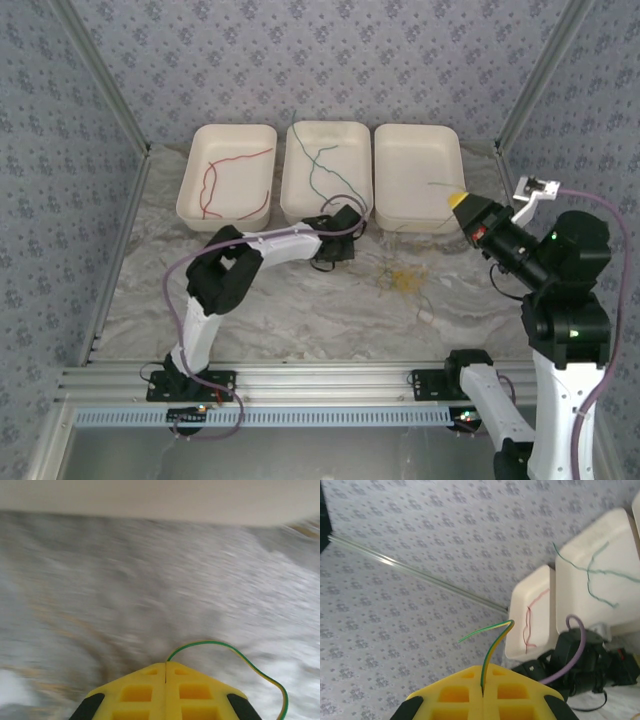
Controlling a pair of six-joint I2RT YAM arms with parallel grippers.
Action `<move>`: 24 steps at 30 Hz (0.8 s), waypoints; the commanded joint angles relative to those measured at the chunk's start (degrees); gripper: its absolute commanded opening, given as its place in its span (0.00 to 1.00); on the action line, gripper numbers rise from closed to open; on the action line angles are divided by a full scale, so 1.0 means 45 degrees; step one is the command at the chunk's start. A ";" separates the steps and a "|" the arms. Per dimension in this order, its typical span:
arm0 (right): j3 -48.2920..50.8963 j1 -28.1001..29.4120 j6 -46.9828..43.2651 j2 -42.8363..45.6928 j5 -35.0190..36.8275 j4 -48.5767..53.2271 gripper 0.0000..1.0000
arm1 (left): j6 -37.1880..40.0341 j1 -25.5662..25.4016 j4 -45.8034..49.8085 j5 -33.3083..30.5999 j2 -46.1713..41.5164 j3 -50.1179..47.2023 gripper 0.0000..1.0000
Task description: Untangle the cables
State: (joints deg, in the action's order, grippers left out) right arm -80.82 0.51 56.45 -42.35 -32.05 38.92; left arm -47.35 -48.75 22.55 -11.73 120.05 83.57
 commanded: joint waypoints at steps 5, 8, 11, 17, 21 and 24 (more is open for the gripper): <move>-0.2617 -0.0063 -0.0670 -0.1061 0.1120 0.0632 0.00 | 0.0903 0.0846 0.0183 -0.1531 -0.2141 -0.2229 0.00; -0.3819 -0.0060 -0.0754 -0.1581 0.1401 0.0705 0.00 | 0.0928 0.1106 -0.0016 -0.1640 -0.2854 -0.3058 0.00; -0.4775 -0.0071 -0.0690 -0.1969 0.1628 0.0729 0.00 | 0.0772 0.1389 -0.0370 -0.1661 -0.3615 -0.3912 0.00; -0.5847 -0.0075 -0.0942 -0.2840 0.1856 0.0866 0.00 | 0.1314 0.1650 -0.0587 -0.1689 -0.5047 -0.4781 0.00; -0.6836 -0.0068 -0.1497 -0.3594 0.2408 0.0855 0.00 | 0.2921 0.1652 -0.1682 -0.0720 -0.6434 -0.5874 0.00; -0.7267 -0.0088 -0.1931 -0.3924 0.3228 0.0693 0.00 | 0.4169 0.1617 -0.2211 0.0044 -0.7524 -0.6934 0.00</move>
State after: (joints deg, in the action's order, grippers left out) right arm -111.44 0.49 50.98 -59.02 -21.71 42.59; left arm -35.64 -41.28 15.92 -15.03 89.89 55.33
